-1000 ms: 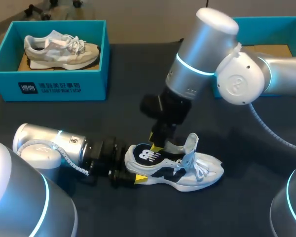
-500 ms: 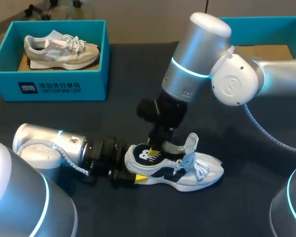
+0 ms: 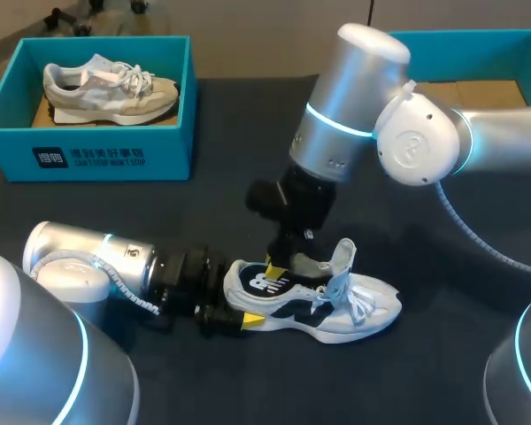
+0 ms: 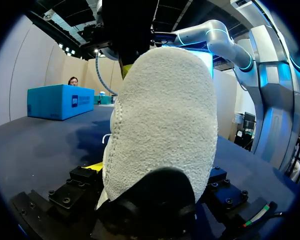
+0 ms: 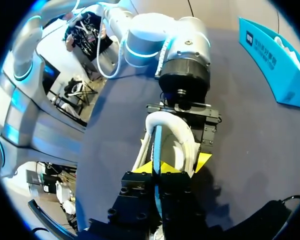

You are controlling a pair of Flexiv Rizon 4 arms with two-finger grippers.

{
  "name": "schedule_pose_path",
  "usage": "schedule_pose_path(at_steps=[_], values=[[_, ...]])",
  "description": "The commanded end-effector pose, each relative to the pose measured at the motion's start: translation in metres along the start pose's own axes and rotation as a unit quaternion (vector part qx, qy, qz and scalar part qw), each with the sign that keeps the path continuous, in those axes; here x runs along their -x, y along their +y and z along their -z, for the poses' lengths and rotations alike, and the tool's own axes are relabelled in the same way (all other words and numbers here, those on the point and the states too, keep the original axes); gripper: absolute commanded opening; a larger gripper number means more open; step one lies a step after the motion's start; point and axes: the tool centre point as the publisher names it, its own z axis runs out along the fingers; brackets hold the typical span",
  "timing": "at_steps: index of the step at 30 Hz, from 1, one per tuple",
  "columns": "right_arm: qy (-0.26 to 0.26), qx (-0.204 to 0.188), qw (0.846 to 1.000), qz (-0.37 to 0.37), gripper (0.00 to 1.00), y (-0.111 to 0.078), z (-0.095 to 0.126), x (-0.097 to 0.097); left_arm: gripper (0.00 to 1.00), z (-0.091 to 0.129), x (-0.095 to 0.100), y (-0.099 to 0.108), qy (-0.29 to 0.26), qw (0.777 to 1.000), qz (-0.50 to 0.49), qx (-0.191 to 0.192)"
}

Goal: Take the shoe out of the shoebox, open the shoe tongue, remove and reinsert the insole, then place the shoe into the shoebox

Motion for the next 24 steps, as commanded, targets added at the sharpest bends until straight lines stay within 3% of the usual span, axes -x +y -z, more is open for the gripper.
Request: schedule_pose_path(at_steps=[1, 12, 24], values=[[0.004, 0.005, 1.000, 0.013, 0.00, -0.003, 0.004, -0.002, 0.00, 0.001, 0.000, 0.005, -0.001, 1.000, 0.000, 0.001], [0.021, 0.014, 0.998, 0.065, 0.00, -0.002, 0.011, -0.006, 0.00, 0.001, 0.000, 0.005, -0.001, 1.000, 0.000, 0.001], [0.062, 0.006, 0.991, 0.119, 0.00, 0.024, 0.010, -0.001, 0.00, 0.001, 0.000, 0.005, -0.001, 1.000, 0.000, 0.001]])
